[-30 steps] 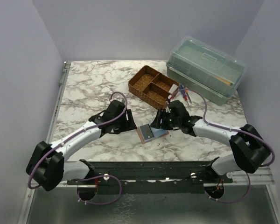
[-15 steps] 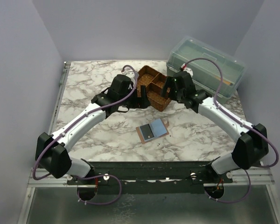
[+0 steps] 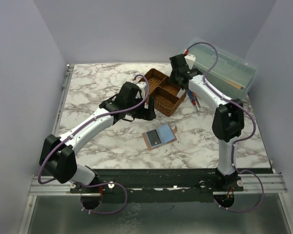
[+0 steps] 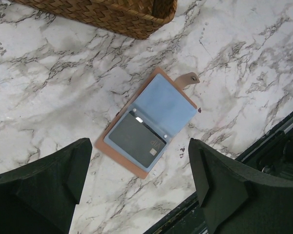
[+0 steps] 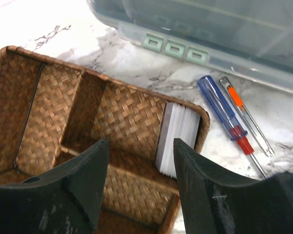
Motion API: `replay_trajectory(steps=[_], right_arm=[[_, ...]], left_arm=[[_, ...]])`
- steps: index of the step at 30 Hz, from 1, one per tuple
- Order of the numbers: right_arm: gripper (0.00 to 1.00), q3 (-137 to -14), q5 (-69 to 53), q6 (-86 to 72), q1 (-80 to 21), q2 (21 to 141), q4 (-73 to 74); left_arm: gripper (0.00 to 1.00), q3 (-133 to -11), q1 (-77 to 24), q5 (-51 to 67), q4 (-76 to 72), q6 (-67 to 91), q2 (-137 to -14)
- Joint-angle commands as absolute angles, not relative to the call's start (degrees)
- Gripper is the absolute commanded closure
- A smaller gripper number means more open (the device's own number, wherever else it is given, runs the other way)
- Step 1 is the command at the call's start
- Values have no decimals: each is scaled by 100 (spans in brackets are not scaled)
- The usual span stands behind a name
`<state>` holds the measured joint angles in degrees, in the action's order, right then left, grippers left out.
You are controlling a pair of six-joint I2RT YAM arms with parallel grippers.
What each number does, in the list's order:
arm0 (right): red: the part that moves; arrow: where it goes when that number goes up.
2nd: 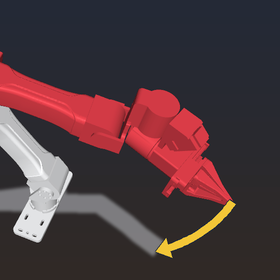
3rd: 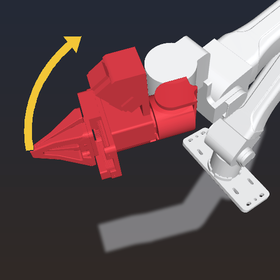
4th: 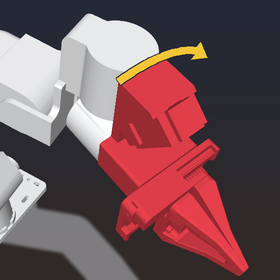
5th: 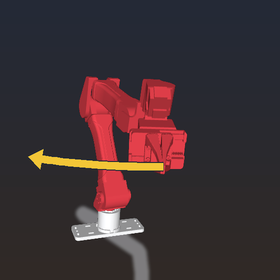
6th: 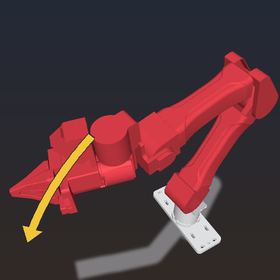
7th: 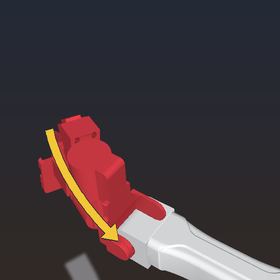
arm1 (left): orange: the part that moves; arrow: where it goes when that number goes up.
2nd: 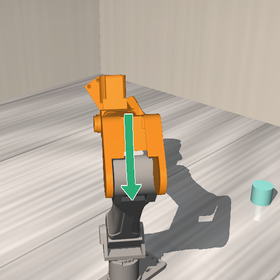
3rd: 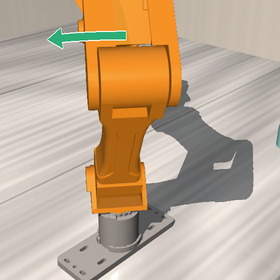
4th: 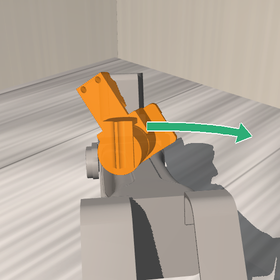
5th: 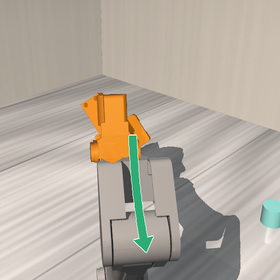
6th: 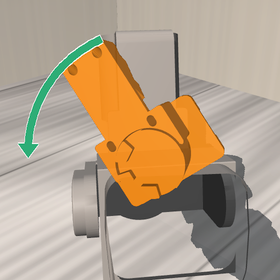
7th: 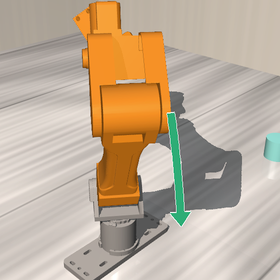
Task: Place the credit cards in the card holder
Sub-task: Move the storage box to the center of the board.
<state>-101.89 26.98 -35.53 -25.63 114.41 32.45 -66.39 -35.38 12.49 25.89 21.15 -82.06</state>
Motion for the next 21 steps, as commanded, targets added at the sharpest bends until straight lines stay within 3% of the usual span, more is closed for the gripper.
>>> replay_trajectory(steps=[1, 7, 21], right_arm=[[43, -11097, 3393, -3526, -2602, 12246, 3999], [45, -11526, 3438, -3519, -2601, 12773, 4259], [49, -9756, 2695, -3576, -2326, 11953, 3674]], left_arm=[[12, -6512, -3613, 1139, 2566, 1884, -7962], [12, -6486, -3719, 1123, 2552, 1872, -7931], [12, -6471, -3749, 1216, 2555, 1878, -8003]])
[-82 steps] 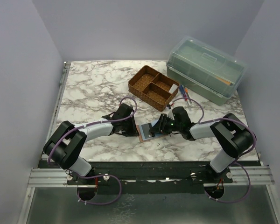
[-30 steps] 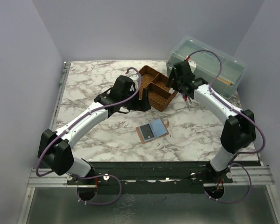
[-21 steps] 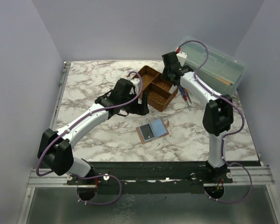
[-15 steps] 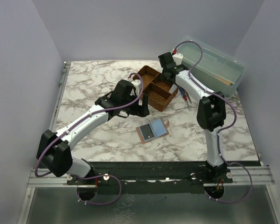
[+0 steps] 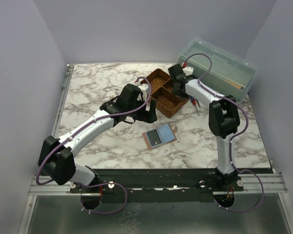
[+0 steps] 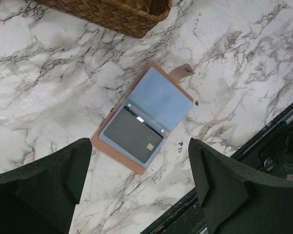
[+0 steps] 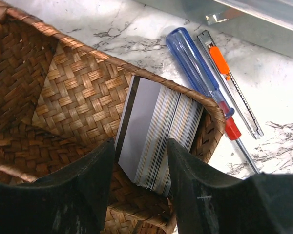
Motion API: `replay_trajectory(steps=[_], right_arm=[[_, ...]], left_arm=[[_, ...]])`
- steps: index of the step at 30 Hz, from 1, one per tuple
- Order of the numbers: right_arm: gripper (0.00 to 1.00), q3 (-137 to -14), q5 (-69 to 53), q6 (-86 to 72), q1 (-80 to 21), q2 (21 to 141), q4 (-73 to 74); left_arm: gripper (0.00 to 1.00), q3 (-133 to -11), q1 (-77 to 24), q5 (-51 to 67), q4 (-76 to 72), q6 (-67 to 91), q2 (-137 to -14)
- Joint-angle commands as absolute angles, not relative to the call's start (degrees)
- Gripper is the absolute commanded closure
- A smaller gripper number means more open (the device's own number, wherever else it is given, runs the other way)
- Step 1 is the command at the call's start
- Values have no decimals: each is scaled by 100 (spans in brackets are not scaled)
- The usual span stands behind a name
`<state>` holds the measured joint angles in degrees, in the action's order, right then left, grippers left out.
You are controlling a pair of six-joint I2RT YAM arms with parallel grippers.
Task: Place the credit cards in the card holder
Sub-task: Move the storage box to the center of the board.
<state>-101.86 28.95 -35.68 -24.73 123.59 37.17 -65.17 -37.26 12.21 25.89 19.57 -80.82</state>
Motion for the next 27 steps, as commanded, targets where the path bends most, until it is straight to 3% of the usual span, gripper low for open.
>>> replay_trajectory(steps=[1, 13, 19, 27], right_arm=[[49, -9598, 2663, -3517, -2307, 11860, 3567], [43, -9048, 2026, -2212, -2142, 11223, 2682], [31, -9077, 2003, -3122, -2144, 10641, 3280], [30, -8306, 1430, -4072, -2207, 10401, 3311]], left_arm=[[12, -6473, -3752, 1228, 2551, 1875, -8016], [12, -6486, -3752, 1283, 2550, 1887, -8155], [12, -6499, -3751, 1385, 2551, 1890, -8271], [12, -6504, -3753, 1406, 2565, 1891, -8309]])
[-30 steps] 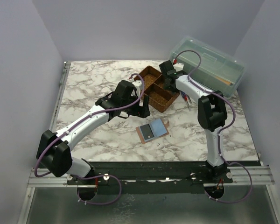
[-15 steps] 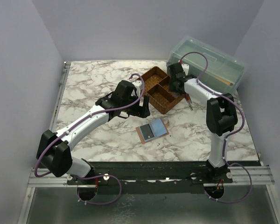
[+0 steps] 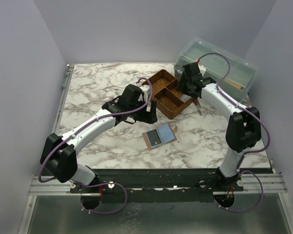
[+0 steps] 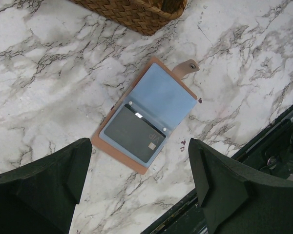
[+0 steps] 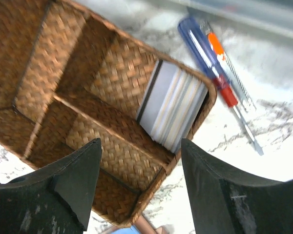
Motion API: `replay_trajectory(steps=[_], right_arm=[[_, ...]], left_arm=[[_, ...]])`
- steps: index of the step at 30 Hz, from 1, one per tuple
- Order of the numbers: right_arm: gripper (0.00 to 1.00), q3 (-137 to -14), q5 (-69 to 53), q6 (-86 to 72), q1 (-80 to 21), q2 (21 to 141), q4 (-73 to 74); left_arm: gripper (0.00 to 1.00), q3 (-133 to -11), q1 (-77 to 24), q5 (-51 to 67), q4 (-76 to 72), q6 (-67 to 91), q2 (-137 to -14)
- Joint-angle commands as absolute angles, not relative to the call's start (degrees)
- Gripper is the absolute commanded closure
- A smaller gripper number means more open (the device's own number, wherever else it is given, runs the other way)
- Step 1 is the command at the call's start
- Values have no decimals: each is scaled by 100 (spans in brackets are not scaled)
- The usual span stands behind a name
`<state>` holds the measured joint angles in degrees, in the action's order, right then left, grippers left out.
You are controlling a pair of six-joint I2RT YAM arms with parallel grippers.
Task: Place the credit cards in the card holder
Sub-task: Move the storage box to the center of the board.
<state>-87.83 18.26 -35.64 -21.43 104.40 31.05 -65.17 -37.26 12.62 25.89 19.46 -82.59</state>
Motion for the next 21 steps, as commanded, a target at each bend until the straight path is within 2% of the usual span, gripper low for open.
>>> replay_trajectory(steps=[1, 11, 13, 16, 19, 21], right_arm=[[30, -8209, 1428, -4106, -2238, 10365, 3263], [30, -7134, 1055, -3918, -2273, 10056, 2367], [34, -7048, 965, -3578, -2274, 10090, 2119], [47, -6962, 669, -2900, -2272, 10178, 1799], [50, -7025, 300, -2345, -2268, 10333, 1741], [55, -7196, 85, -2017, -2260, 10486, 1867]], left_arm=[[12, -6500, -3748, 1406, 2566, 1890, -8313], [12, -6486, -3751, 1397, 2555, 1893, -8289], [12, -6486, -3750, 1397, 2554, 1885, -8300], [12, -6486, -3755, 1400, 2553, 1886, -8290], [12, -6486, -3752, 1371, 2566, 1874, -8303], [12, -6486, -3752, 1400, 2565, 1874, -8303]])
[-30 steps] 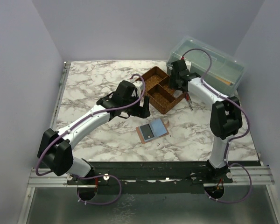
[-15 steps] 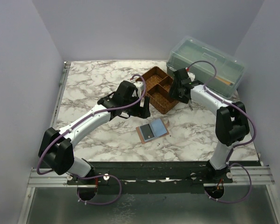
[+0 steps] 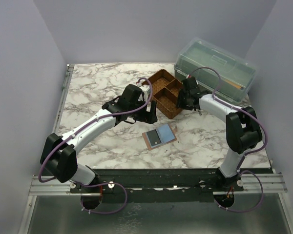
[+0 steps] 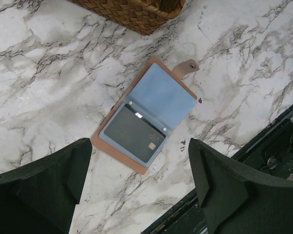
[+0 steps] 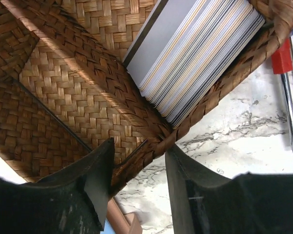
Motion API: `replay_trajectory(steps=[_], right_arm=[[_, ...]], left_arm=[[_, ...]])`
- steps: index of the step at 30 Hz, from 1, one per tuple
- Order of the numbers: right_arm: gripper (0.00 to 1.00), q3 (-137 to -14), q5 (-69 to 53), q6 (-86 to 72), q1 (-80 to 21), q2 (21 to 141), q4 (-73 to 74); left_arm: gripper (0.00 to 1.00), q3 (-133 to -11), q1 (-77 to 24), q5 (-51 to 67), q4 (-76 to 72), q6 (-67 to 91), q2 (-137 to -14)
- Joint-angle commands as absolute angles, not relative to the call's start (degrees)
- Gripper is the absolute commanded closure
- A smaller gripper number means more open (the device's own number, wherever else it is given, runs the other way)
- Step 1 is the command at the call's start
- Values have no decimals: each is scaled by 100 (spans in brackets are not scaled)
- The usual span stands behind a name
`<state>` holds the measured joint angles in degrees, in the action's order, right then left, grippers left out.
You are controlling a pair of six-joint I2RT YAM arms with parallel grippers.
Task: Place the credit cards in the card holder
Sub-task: Move the storage box to the center of the board.
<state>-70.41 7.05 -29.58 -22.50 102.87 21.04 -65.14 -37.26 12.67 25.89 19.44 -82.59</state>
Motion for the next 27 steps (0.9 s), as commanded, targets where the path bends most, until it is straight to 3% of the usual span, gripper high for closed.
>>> replay_trajectory(steps=[1, 6, 9, 23, 27], right_arm=[[57, -7270, 41, -1886, -2267, 10565, 1919], [74, -7459, -372, -1529, -2259, 10706, 2091], [76, -7437, -469, -1426, -2252, 10706, 2053], [35, -8892, 708, -1478, -2266, 10814, 2814], [34, -9290, 580, -1274, -2308, 10999, 2727]], left_arm=[[12, -6486, -3753, 1406, 2566, 1872, -8309], [12, -6486, -3753, 1412, 2566, 1868, -8312], [12, -6486, -3751, 1389, 2561, 1860, -8329], [12, -6513, -3708, 1350, 2586, 1869, -8342], [12, -6530, -3619, 1362, 2591, 1908, -8331]])
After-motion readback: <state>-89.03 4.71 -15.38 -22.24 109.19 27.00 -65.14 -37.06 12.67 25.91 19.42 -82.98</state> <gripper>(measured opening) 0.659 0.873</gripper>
